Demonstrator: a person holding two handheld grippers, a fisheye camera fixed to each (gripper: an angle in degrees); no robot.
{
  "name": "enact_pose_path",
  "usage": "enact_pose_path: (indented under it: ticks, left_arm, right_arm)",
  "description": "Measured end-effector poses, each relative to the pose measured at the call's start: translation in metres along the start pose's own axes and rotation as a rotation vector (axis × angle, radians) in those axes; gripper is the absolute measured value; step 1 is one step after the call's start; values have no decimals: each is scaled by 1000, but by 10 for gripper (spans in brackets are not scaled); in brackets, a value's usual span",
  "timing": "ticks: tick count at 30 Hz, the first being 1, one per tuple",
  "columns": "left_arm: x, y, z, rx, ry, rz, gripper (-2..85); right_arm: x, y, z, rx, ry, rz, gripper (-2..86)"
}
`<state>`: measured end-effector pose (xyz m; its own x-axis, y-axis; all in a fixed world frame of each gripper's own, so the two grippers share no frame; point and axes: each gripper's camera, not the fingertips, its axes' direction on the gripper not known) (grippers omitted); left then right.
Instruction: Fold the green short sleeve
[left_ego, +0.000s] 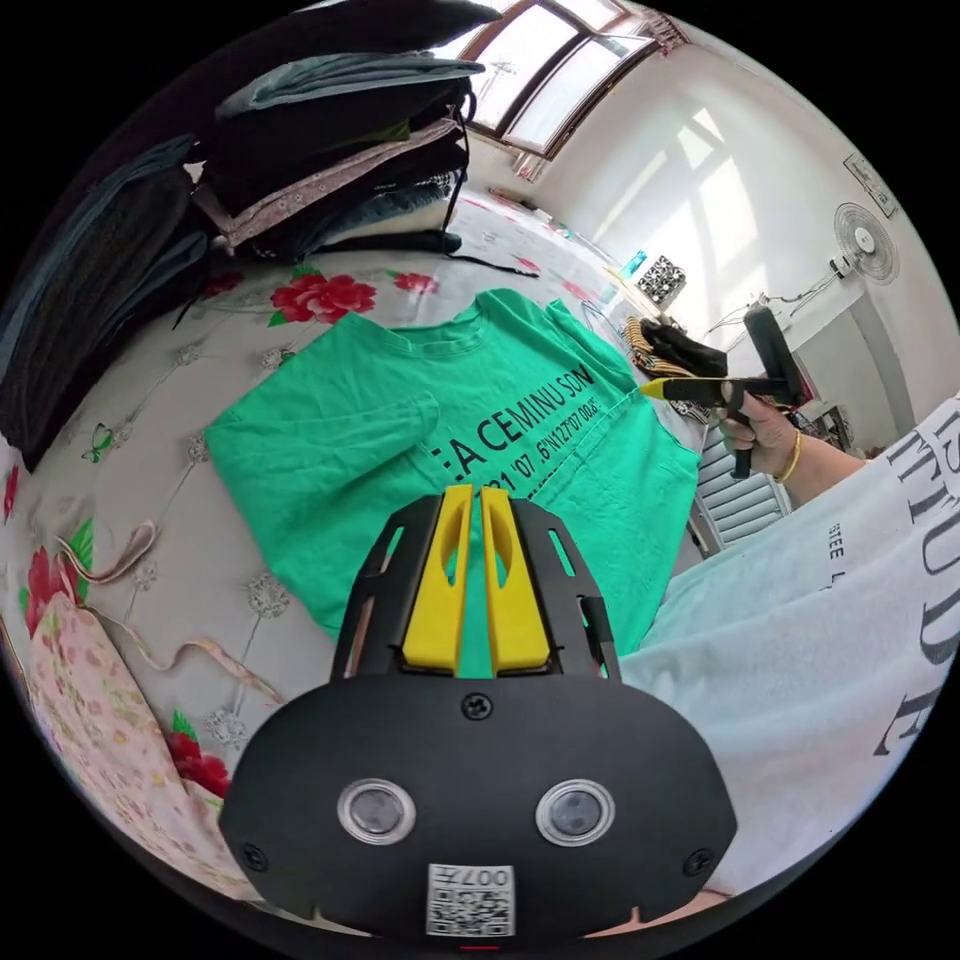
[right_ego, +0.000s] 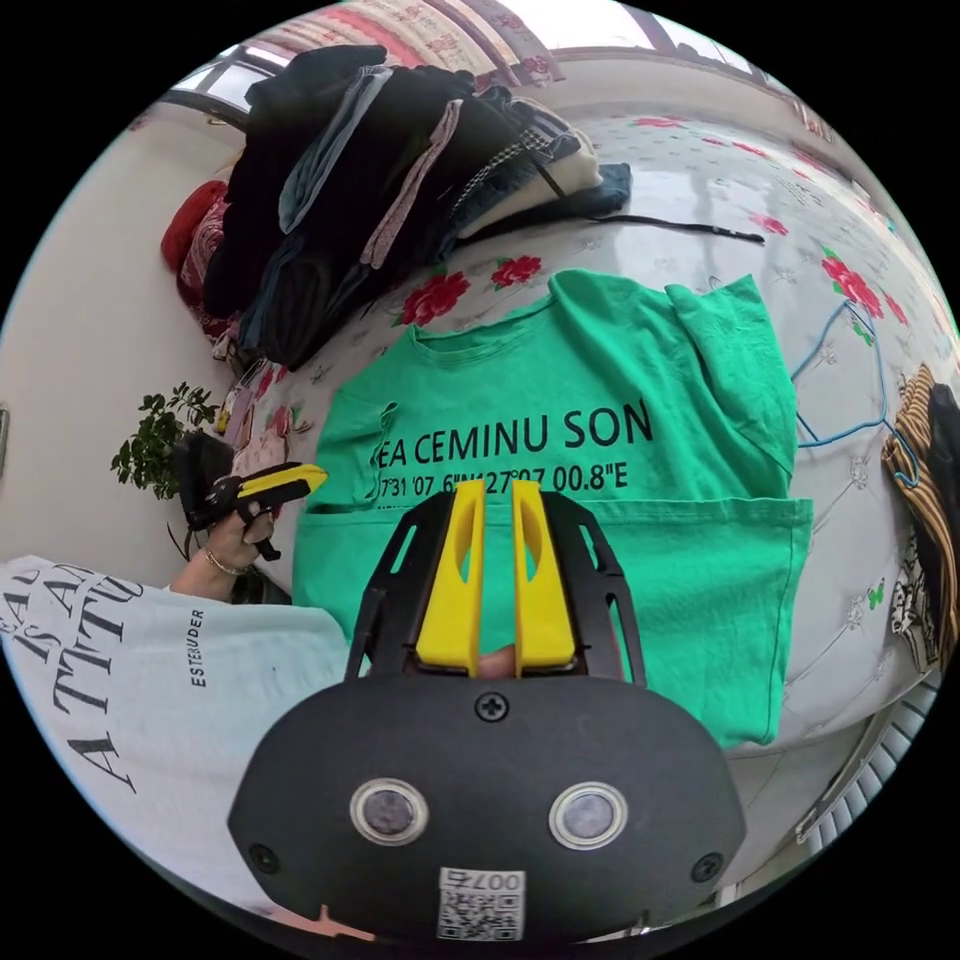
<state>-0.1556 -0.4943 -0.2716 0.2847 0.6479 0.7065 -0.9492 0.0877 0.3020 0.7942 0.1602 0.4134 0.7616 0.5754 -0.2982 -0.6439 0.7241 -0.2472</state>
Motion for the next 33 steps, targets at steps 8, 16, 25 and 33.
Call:
enact_pose_path:
  ticks: [8, 16, 25, 33]
  left_arm:
    - [-79, -32, 46, -114, -247, -231, -9]
    - [-54, -33, 46, -13, -217, -402, -10]
    - [-32, -12, 63, -84, -274, -500, -9]
    - [-52, -43, 85, -62, -208, -520, -9]
  right_arm:
    - [39, -23, -32, 147, 149, 156, 51]
    - [135, -85, -41, 206, 198, 280, 37]
    - [120, -129, -1, 109, 182, 54, 2]
    - [-44, -68, 34, -39, 256, -671, 22]
